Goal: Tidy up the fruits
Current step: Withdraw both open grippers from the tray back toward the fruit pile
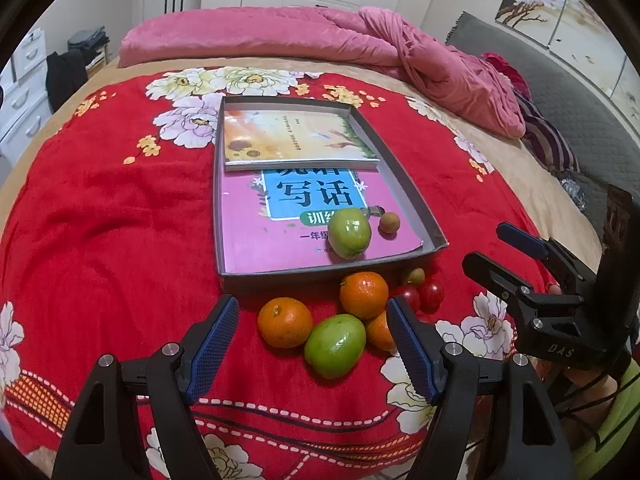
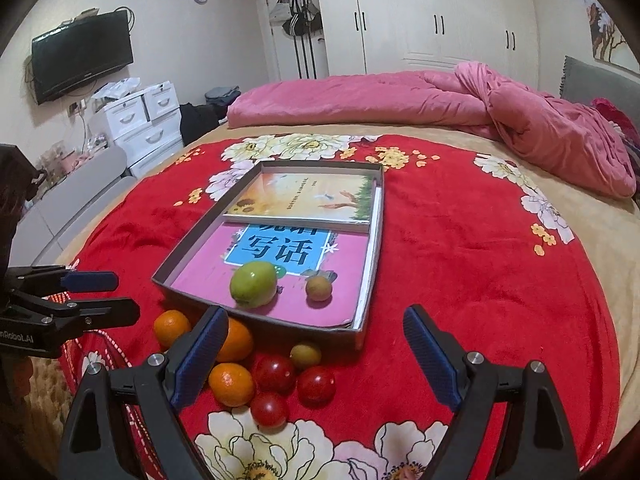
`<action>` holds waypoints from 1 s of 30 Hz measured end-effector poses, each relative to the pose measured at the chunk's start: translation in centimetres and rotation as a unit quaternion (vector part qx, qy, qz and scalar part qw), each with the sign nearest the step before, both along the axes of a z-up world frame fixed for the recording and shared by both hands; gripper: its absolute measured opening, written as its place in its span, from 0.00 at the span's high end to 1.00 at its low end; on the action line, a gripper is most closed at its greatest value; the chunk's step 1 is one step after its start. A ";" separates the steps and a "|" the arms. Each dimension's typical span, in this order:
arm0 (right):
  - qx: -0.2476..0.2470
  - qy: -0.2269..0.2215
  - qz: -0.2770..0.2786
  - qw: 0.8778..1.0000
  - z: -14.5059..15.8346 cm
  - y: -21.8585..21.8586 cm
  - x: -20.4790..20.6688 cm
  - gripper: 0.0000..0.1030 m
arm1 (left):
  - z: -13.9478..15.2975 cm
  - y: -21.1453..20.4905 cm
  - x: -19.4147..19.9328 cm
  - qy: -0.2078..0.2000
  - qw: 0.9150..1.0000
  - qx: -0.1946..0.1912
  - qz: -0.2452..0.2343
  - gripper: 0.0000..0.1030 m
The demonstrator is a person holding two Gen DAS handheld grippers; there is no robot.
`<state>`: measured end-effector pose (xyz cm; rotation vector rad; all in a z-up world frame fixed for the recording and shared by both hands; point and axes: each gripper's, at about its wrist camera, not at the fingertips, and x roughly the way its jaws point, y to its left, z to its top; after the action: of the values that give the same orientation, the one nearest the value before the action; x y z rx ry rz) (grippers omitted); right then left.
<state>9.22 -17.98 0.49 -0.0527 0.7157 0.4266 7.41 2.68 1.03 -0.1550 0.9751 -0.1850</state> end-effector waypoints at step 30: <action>-0.022 0.057 0.018 0.998 -2.1 1.3 -2.7 0.14 | -2.0 -1.2 -1.7 0.041 0.998 -0.008 -0.037 0.25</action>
<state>6.52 -16.72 -1.62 -0.0842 0.8372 0.4500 5.76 1.48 -1.02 -0.1432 1.0614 -0.2562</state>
